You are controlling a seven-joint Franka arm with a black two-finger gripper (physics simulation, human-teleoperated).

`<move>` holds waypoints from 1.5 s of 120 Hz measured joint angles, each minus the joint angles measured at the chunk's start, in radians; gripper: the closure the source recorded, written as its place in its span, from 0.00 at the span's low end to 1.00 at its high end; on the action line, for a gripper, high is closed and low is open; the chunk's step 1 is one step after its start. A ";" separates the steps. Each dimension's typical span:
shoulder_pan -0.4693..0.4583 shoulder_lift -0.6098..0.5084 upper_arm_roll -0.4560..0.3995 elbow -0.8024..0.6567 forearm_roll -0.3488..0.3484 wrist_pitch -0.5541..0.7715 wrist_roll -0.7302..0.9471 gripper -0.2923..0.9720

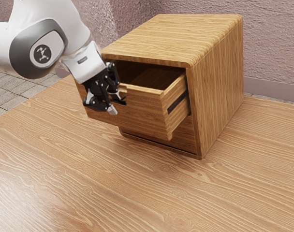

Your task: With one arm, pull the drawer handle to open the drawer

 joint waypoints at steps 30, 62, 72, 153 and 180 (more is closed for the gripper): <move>-0.002 -0.067 -0.002 -0.069 0.002 0.000 -0.007 0.66; -0.008 -0.112 -0.001 -0.111 0.008 -0.033 -0.008 0.63; -0.009 -0.121 -0.001 -0.112 0.009 -0.054 -0.007 0.64; -0.020 -0.244 -0.005 -0.208 0.012 -0.108 -0.016 0.68; -0.022 -0.256 0.001 -0.206 0.012 -0.131 -0.019 0.81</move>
